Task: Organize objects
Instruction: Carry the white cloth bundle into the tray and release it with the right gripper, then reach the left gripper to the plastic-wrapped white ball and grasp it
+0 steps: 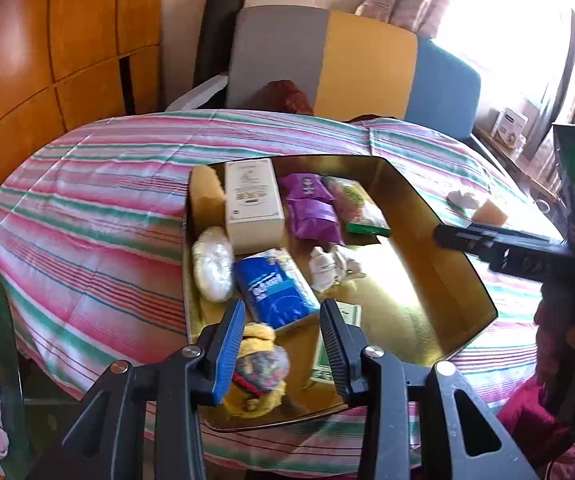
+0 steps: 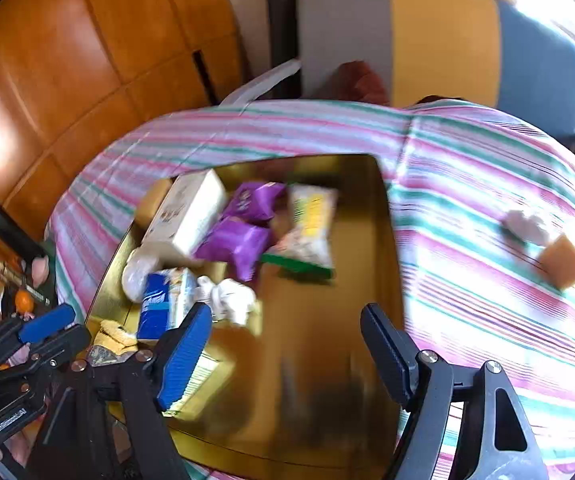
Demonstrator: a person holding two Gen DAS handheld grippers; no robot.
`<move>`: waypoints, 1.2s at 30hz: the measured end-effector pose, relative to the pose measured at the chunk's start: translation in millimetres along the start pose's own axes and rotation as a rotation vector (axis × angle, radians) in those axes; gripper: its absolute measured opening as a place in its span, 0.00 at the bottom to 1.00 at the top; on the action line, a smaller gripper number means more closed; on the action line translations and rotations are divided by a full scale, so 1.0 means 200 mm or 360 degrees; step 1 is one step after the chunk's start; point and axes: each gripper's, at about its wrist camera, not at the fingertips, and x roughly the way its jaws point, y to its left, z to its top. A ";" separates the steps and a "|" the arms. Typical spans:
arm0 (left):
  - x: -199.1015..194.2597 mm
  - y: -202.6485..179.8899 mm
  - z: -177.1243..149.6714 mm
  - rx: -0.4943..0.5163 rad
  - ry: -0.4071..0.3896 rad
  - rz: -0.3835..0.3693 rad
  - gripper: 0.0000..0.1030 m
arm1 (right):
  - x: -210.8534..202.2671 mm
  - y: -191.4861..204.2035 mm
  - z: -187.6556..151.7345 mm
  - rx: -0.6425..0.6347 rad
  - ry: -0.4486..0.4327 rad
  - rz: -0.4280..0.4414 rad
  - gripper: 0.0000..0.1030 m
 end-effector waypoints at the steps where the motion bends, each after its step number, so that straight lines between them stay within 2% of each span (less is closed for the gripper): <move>1: 0.00 -0.02 0.00 0.0017 0.0002 -0.0004 0.38 | -0.03 -0.04 -0.01 0.0014 -0.0014 -0.0014 0.76; 10: 0.01 -0.21 0.04 0.0177 0.0012 -0.0043 0.38 | -0.24 -0.45 -0.01 0.0169 -0.0111 -0.0224 0.78; 19: 0.04 -0.44 0.14 0.0350 0.0000 -0.0085 0.38 | -0.44 -0.98 0.01 0.0342 -0.0213 -0.0518 0.79; 23: 0.08 -0.57 0.18 0.0416 0.0013 -0.0114 0.38 | -0.46 -1.26 -0.03 0.0443 -0.0246 -0.0677 0.79; 26: 0.12 -0.66 0.20 0.0472 0.0031 -0.0130 0.38 | -0.44 -1.44 -0.13 0.0628 -0.0239 -0.0757 0.79; 28: 0.15 -0.74 0.21 0.0507 0.0049 -0.0149 0.38 | -0.42 -1.51 -0.15 0.0742 -0.0165 -0.0790 0.79; 36: 0.27 -0.95 0.26 0.0599 0.0125 -0.0209 0.38 | -0.44 -1.57 -0.16 0.0855 -0.0149 -0.0726 0.78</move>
